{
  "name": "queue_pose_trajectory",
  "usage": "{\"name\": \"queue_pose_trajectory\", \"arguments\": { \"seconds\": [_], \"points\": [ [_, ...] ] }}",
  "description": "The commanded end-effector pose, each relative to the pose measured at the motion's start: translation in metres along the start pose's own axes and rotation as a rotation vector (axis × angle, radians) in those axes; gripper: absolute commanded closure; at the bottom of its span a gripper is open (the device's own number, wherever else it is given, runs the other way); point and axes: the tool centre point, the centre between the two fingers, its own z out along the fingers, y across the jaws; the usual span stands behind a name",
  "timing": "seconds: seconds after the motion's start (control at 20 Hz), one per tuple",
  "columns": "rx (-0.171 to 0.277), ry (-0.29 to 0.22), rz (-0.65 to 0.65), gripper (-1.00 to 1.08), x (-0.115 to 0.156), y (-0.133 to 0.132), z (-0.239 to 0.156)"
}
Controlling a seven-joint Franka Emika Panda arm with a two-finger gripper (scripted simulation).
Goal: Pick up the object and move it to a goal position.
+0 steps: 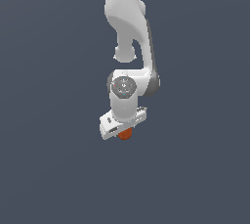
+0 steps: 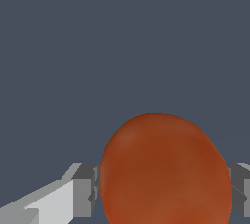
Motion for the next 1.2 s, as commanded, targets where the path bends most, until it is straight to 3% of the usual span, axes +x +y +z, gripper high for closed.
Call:
{"name": "queue_pose_trajectory", "arguments": {
  "seconds": [0.0,0.75,1.15],
  "points": [
    [-0.002,0.003,-0.001,1.08,-0.002,-0.017,-0.011],
    [-0.003,0.003,-0.002,1.08,-0.023,-0.158,-0.093],
    [-0.004,0.003,-0.002,1.08,-0.029,-0.208,-0.124]
  ]
}}
